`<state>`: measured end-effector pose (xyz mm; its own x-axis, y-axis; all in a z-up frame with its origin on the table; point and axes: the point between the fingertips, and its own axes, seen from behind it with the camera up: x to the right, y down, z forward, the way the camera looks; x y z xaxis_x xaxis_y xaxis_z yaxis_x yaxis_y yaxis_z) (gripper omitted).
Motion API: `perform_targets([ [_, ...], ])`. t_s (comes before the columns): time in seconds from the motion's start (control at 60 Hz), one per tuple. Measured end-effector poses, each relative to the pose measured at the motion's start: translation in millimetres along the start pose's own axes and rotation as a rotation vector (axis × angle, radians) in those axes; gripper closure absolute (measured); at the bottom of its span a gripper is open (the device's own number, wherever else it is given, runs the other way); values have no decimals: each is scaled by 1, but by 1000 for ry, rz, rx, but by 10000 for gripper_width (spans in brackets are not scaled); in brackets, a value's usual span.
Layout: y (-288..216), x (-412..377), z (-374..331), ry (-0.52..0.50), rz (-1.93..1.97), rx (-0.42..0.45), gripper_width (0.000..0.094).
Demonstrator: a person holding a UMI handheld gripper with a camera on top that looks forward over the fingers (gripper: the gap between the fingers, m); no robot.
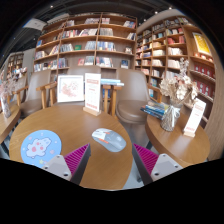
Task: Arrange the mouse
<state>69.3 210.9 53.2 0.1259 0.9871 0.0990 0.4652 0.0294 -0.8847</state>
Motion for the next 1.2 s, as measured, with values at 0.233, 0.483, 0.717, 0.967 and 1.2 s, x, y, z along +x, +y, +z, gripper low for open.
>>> perform_targets([
  [0.233, 13, 5, 53, 4, 7, -63, 82],
  [0.483, 23, 10, 96, 3, 4, -139, 79],
  [0.717, 11, 12, 124, -7, 16, -165, 86],
  [0.967, -4, 19, 156, 4, 24, -173, 85],
  [1.2, -11, 21, 173, 0, 36, -174, 95],
])
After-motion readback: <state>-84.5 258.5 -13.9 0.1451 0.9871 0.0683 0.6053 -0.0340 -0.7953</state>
